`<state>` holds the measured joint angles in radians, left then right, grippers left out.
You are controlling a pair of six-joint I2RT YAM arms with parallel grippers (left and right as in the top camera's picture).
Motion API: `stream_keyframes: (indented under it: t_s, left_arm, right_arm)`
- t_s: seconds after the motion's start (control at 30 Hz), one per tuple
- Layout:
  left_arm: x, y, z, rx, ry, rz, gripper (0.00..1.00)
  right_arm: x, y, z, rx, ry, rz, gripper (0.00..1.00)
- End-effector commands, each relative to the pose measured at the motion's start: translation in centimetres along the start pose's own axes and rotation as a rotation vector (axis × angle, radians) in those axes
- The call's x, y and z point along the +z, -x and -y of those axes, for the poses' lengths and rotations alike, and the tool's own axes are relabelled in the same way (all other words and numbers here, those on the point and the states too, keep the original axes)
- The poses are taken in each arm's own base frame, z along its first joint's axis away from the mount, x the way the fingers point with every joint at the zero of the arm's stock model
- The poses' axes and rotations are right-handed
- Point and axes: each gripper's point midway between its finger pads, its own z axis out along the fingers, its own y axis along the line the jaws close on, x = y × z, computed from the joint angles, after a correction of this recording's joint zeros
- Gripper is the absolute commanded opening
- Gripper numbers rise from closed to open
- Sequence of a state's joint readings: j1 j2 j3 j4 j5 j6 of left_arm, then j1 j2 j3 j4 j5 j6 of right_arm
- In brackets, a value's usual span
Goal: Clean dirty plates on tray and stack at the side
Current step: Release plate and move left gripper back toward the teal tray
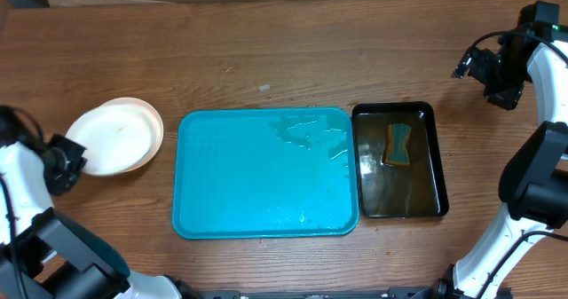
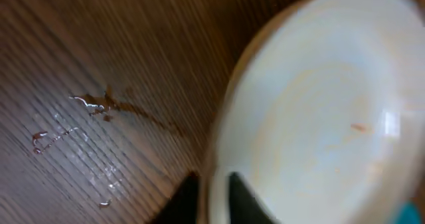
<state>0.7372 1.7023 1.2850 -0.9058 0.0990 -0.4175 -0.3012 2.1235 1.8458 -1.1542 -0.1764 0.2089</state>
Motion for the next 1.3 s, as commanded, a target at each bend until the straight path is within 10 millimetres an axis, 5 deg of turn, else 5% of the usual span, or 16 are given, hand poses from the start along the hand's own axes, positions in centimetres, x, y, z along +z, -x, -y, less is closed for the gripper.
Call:
stream_keyframes:
  t_s: [0.0, 0.03, 0.2, 0.37, 0.43, 0.57, 0.6, 0.73, 1.0, 1.2, 1.27]
  left_arm:
    - [-0.1, -0.5, 1.3, -0.017, -0.099, -0.031, 0.64]
    - [-0.2, -0.9, 2.3, 0.008, -0.152, -0.053, 0.75]
    - [-1.4, -4.0, 8.4, 0.233, -0.415, -0.136, 0.9]
    - [-1.2, -7.2, 12.5, 0.429, -0.431, -0.146, 1.0]
    - [-0.8, -7.9, 13.4, 0.488, -0.387, -0.121, 0.9]
    - [0.3, -7.1, 12.9, 0.48, -0.191, -0.019, 0.45]
    - [0.3, -6.9, 12.7, 0.464, -0.163, -0.002, 0.44]
    - [0.1, -6.6, 13.5, 0.448, -0.211, 0.001, 0.71]
    - [-0.3, -7.5, 15.1, 0.473, -0.299, -0.025, 0.8]
    - [-0.8, -11.9, 18.8, 0.63, -0.368, -0.06, 0.83]
    - [-1.0, -13.3, 20.7, 0.713, -0.386, -0.025, 0.96]
  right_arm:
    - [-1.7, 0.6, -0.5, -0.005, 0.016, 0.043, 1.0]
    - [-1.7, 0.6, -0.5, -0.005, 0.016, 0.043, 1.0]
    - [-1.7, 0.6, -0.5, -0.006, 0.016, 0.043, 1.0]
    - [-1.7, 0.6, -0.5, -0.006, 0.016, 0.043, 1.0]
    - [-1.7, 0.6, -0.5, -0.006, 0.016, 0.043, 1.0]
    - [-1.7, 0.6, -0.5, -0.005, 0.016, 0.043, 1.0]
    - [-1.7, 0.6, -0.5, -0.005, 0.016, 0.043, 1.0]
    - [-1.7, 0.6, -0.5, -0.006, 0.016, 0.043, 1.0]
    - [-1.7, 0.6, -0.5, -0.006, 0.016, 0.043, 1.0]
    - [-1.7, 0.6, -0.5, -0.006, 0.016, 0.043, 1.0]
    - [-1.7, 0.6, -0.5, -0.006, 0.016, 0.043, 1.0]
